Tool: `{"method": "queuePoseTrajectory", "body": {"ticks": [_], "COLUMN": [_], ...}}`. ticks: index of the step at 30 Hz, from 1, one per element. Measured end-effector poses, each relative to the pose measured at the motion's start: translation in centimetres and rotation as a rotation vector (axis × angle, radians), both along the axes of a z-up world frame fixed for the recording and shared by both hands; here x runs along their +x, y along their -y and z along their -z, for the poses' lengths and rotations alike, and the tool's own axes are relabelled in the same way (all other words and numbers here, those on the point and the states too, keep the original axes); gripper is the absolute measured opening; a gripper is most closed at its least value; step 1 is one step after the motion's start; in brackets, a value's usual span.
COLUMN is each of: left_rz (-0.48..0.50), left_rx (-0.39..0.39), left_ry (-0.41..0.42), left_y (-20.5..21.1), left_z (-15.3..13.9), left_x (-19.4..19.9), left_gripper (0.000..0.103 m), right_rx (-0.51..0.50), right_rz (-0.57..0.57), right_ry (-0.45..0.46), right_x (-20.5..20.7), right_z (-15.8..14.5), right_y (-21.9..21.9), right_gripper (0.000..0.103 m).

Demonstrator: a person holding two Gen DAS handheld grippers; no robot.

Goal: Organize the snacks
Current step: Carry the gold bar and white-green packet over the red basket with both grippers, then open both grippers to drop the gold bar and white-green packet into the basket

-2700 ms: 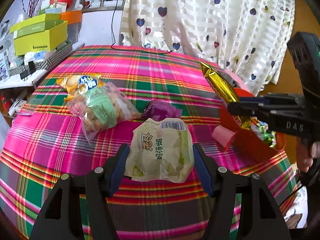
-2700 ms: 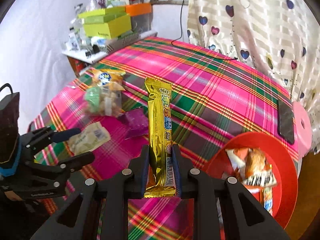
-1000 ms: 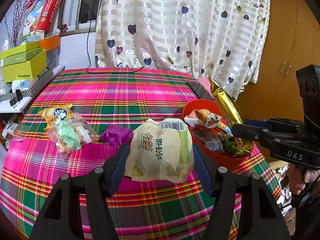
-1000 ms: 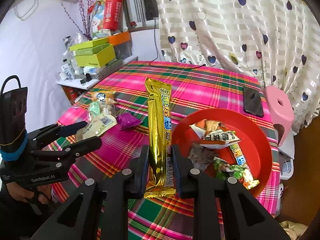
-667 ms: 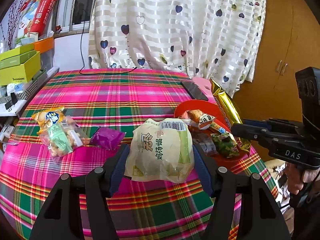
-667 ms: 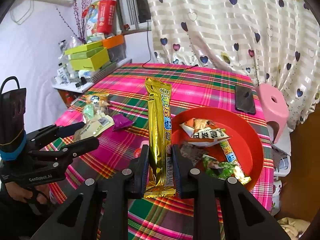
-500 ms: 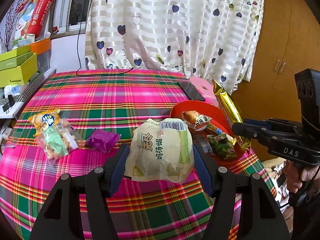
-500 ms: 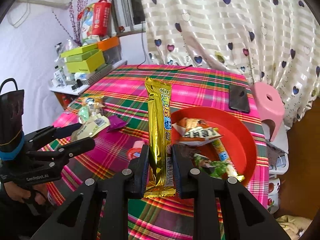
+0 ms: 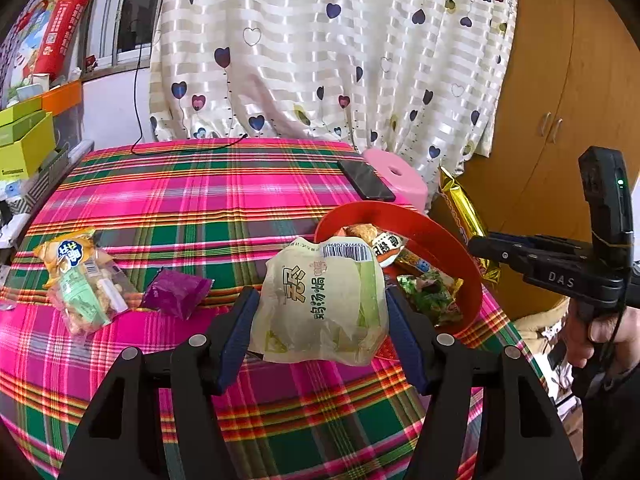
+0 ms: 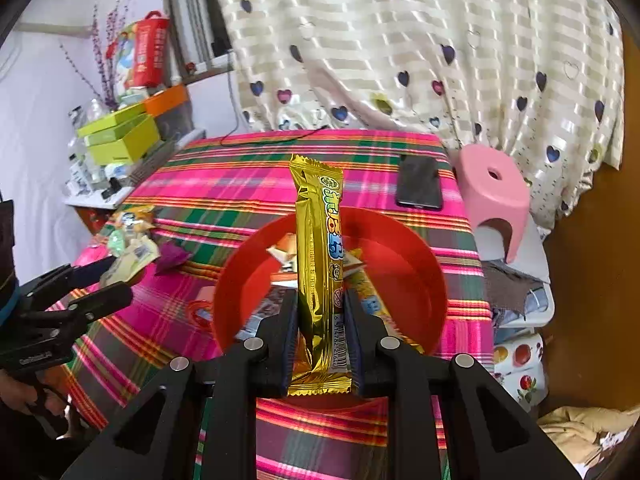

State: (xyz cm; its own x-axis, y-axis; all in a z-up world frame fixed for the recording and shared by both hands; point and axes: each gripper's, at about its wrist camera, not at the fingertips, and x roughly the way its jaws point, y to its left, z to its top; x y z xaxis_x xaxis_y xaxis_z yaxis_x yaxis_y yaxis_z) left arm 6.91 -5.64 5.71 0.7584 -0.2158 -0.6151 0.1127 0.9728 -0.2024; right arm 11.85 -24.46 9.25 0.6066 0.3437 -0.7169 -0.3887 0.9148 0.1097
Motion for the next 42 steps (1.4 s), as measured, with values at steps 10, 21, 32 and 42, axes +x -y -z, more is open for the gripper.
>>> {"method": "queuePoseTrajectory", "body": {"ticks": [10, 21, 32, 42], "left_rz": [0.015, 0.052, 0.084, 0.115], "left_rx": [-0.011, -0.011, -0.008, -0.011], "left_ry": [-0.009, -0.014, -0.034, -0.058], "left_y": [0.7, 2.1, 3.5, 4.8], "left_z": [0.2, 0.2, 0.7, 1.3], "left_x": [1.2, 2.5, 4.1, 5.9], "left_gripper": [0.064, 0.064, 0.064, 0.064], "right_rx": [-0.092, -0.244, -0.218, -0.161], "right_rz": [0.035, 0.003, 0.032, 0.068], "right_ry": [-0.006, -0.066, -0.11, -0.079], "right_x": [2.7, 5.8, 6.6, 5.8], "right_z": [1.6, 5.6, 6.9, 6.3], "right_y": [1.1, 0.5, 1.4, 2.6], "right_gripper": [0.02, 0.02, 0.024, 0.019]}}
